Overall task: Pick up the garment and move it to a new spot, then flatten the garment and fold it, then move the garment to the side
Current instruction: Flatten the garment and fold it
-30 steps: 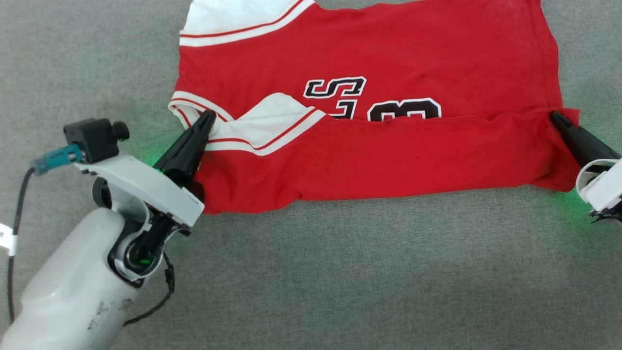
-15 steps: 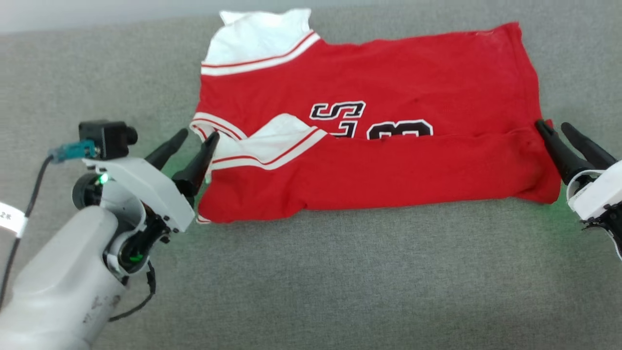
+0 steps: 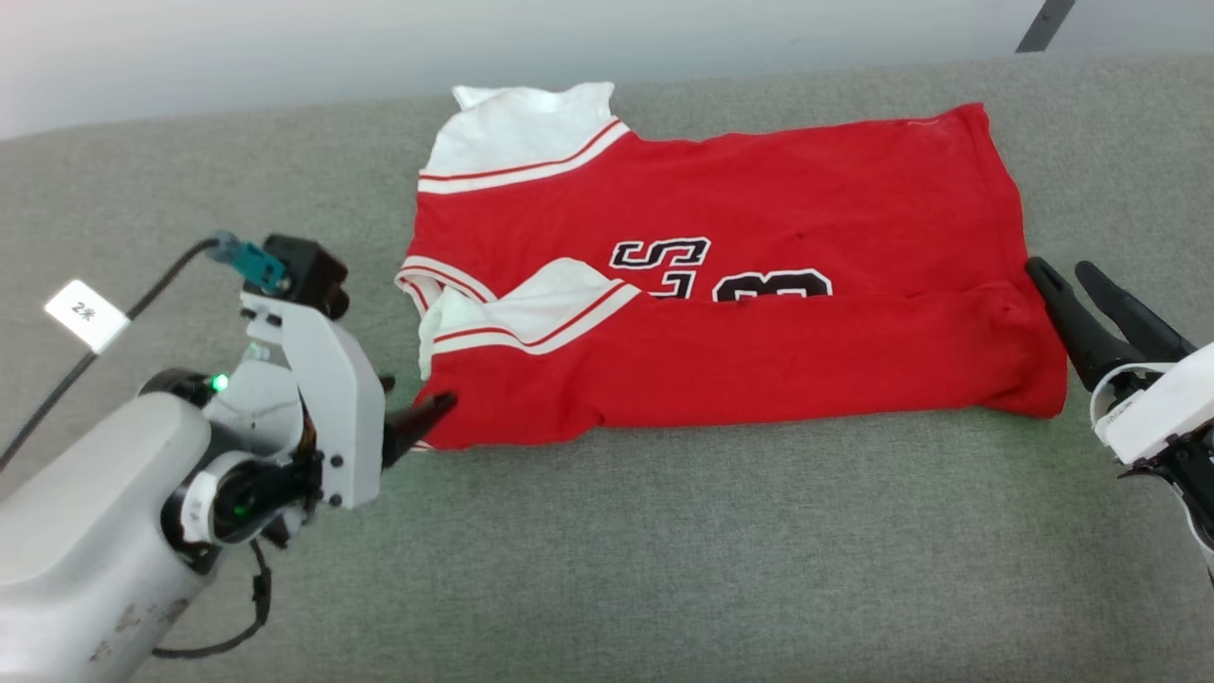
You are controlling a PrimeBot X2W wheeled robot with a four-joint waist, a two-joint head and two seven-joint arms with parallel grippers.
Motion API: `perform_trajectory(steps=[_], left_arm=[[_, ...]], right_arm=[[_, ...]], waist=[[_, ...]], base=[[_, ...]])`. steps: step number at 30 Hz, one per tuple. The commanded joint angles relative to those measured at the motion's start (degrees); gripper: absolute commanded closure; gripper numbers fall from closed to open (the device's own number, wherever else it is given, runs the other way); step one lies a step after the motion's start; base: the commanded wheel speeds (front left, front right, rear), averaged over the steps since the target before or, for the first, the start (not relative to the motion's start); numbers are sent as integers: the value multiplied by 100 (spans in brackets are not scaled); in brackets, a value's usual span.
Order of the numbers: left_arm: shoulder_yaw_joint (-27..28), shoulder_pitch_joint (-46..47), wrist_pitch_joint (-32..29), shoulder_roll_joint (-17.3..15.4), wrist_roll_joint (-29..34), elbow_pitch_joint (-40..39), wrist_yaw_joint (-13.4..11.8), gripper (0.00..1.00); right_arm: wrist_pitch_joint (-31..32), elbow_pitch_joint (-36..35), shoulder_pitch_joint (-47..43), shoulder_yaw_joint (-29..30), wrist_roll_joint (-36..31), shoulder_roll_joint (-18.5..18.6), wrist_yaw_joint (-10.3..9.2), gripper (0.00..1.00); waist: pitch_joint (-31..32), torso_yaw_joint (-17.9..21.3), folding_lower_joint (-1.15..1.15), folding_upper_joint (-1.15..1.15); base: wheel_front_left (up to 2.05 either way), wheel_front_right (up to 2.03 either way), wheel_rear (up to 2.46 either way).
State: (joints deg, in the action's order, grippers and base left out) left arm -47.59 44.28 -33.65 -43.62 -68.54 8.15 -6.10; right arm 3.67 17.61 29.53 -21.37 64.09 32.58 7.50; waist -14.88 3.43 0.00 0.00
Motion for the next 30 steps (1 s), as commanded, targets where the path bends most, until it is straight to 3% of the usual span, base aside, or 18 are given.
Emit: perform_trajectory(steps=[1, 6, 14, 15, 16, 19, 24, 30], left_arm=[[-13, -16, -42, -19, -27, -29, -23, 0], [50, -88, -305, -97, -280, 44, -151, 0], [82, -300, -440, 127, -662, 681, -122, 0], [56, -332, -473, 166, -708, 751, -92, 6], [47, -361, -506, 195, -756, 812, -67, 42], [12, -423, -554, 300, -853, 941, 4, 100], [4, -381, -523, 397, -870, 976, 149, 100], [4, -265, -442, 458, -763, 945, 225, 100]], right_arm=[[-27, -21, -54, -22, 48, -1, -2, 0], [-18, -230, 41, -85, 76, 16, -2, 0], [-65, -400, 93, -28, 94, 81, -2, 0], [-51, -410, 105, -25, 82, 91, -2, 0], [-37, -421, 123, -20, 70, 108, -2, 0], [17, -431, 165, -33, -17, 177, -2, 0], [557, -469, 285, -360, -398, 528, -2, 0], [1865, -215, 770, -874, -1168, 862, -3, 0]], waist=[[-70, 66, 0, 0], [-273, 268, 0, 0], [-550, 563, 0, 0], [-575, 589, 0, 0], [-606, 612, 0, 0], [-667, 651, 0, 0], [-736, 615, 0, 0], [-841, 540, 0, 0]], base=[[0, 0, 0], [0, 0, 0], [0, 0, 0], [0, 0, 0], [0, 0, 0], [0, 0, 0], [0, 0, 0], [0, 0, 0]])
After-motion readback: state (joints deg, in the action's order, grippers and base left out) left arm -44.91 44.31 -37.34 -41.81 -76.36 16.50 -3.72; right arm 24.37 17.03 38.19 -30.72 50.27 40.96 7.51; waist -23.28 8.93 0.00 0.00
